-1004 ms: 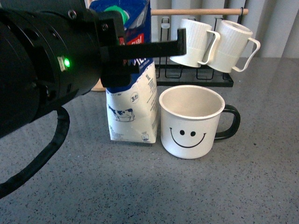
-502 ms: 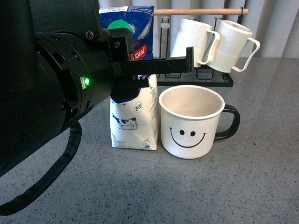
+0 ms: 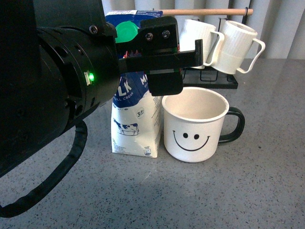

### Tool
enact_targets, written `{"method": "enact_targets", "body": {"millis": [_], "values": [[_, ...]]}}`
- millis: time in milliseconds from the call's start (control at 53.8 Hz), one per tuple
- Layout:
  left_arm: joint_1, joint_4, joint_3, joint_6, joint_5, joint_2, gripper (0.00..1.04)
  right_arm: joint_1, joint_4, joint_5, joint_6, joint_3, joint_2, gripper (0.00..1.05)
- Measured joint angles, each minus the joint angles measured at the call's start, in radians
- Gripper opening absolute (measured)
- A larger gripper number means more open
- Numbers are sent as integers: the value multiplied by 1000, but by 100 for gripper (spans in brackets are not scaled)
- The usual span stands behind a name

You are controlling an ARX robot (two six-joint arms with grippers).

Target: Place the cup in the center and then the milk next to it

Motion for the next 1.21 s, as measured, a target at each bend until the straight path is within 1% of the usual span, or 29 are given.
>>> {"method": "enact_targets", "body": {"millis": [74,130,205,353,502,688,818,986,1041,1060,1079,1097,1153,1209], "values": [[-2,-6,0,0,2,-19,93,0,0,0,0,0,0,98],[-2,-10,0,5,6,-40,100,0,0,0,0,0,0,98],[3,-17,0,5,10,-66,97,0,0,0,0,0,0,98],[23,-44,0,32,45,-160,98,0,-1,0,0,0,0,98],[76,-76,0,56,132,-252,98,0,0,0,0,0,0,98],[204,-125,-33,91,265,-393,98,0,0,0,0,0,0,98],[319,-193,-50,142,346,-541,98,0,0,0,0,0,0,98],[526,-323,-121,202,471,-737,98,0,0,0,0,0,0,98],[608,-371,-150,225,518,-808,98,0,0,0,0,0,0,98],[635,-406,-157,233,523,-831,97,0,0,0,0,0,0,98],[651,-464,-159,232,505,-857,92,0,0,0,0,0,0,98],[656,-484,-168,232,490,-872,88,0,0,0,0,0,0,98],[657,-499,-198,232,479,-897,81,0,0,0,0,0,0,98],[657,-491,-257,232,480,-930,70,0,0,0,0,0,0,98]]}}
